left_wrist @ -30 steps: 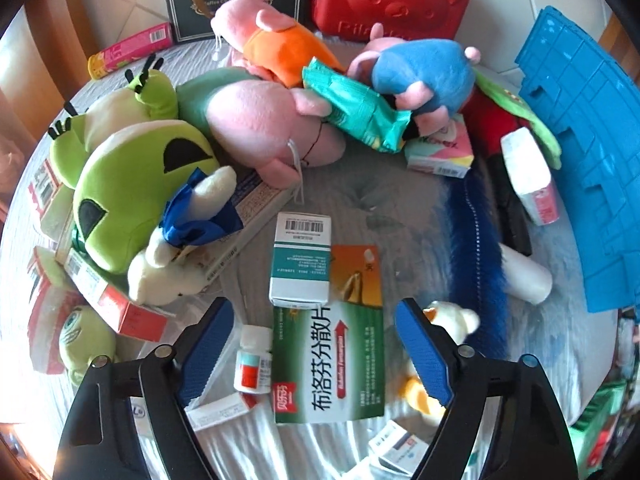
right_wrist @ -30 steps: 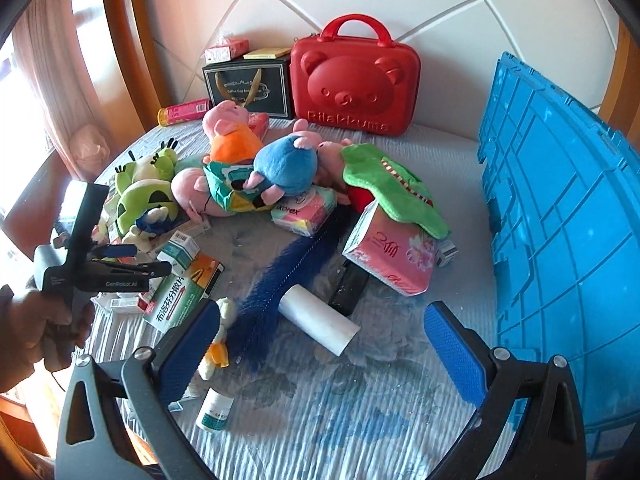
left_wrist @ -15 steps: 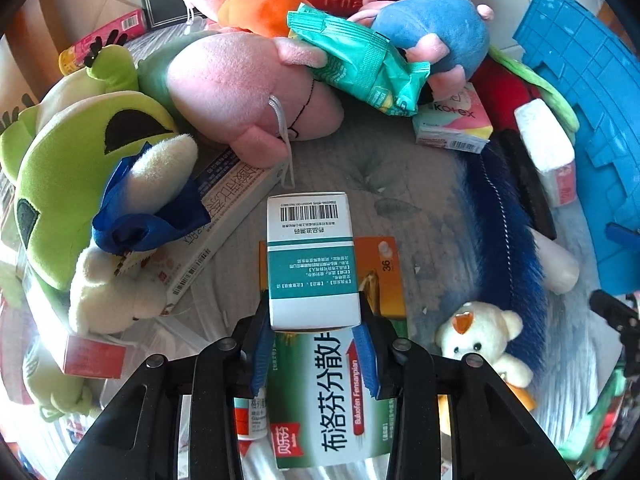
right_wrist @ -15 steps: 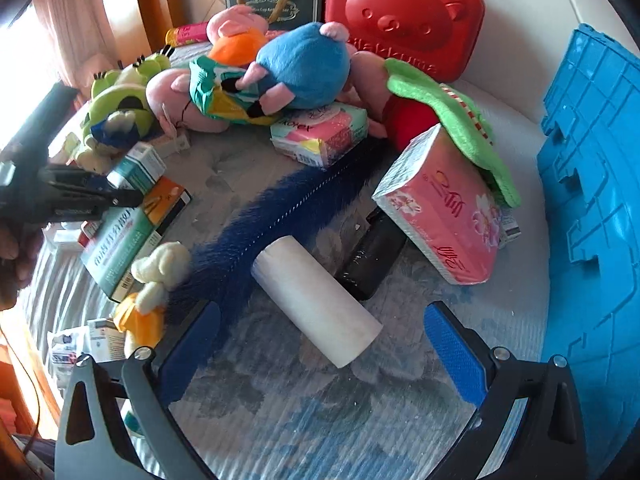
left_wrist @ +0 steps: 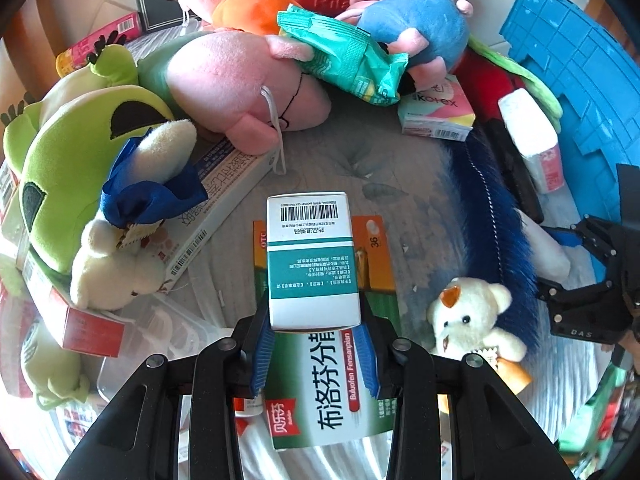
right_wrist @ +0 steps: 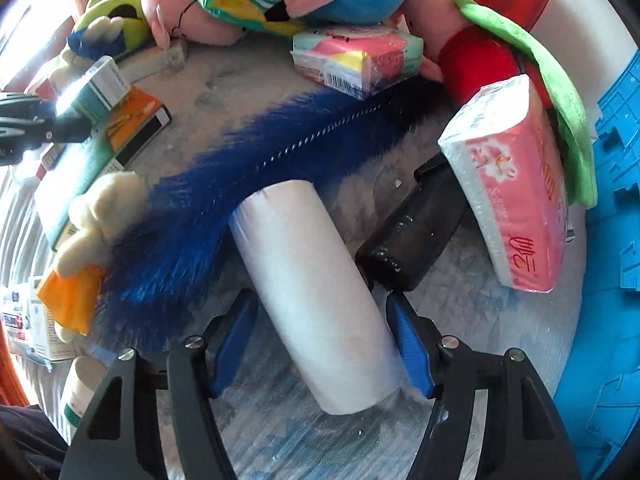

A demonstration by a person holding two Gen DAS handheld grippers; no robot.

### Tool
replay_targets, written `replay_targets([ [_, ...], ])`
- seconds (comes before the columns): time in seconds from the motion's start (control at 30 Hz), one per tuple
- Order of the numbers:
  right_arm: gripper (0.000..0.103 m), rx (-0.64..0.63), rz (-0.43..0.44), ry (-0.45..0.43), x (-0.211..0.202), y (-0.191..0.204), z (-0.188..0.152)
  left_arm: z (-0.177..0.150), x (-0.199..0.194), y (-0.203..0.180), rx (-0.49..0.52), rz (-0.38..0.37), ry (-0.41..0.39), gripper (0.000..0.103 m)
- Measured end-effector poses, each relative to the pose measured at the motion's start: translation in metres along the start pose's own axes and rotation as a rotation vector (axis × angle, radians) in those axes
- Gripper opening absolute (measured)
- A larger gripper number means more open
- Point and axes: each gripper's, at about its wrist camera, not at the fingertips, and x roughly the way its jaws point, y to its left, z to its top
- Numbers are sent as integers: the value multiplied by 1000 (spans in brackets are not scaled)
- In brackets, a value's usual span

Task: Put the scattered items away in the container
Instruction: 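Lift the medicine box and paper roll and carry both toward the blue bin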

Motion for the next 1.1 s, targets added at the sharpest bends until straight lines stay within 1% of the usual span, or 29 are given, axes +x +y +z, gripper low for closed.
replay_targets([
  [0.07, 59, 32, 10, -5, -1, -3, -1, 1, -2, -1, -1, -5, -5, 35],
  [0.17, 52, 73, 35, -5, -5, -5, -4, 3, -7, -3, 5, -10, -17, 35],
  [0.23, 51, 98, 51, -6, -10, -6, -8, 6, -9, -6, 8, -14, -28, 35],
  [0.53, 49, 247, 103, -33, -48, -24, -22, 11, -32, -15, 21, -15, -70, 35],
  [0.73, 48, 257, 99, -72, -76, -22, -30, 8, -48, -26, 32, -7, -95, 35],
  [0.83, 48, 250, 98, -95, -97, -19, -35, 8, -59, -34, 38, -6, -113, 35],
  [1.0, 48, 240, 90, -152, -125, -14, -35, 6, -86, -45, 47, 0, -148, 35],
  [1.1, 48, 235, 85, -195, -150, -12, -36, 6, -106, -51, 56, 3, -175, 35],
])
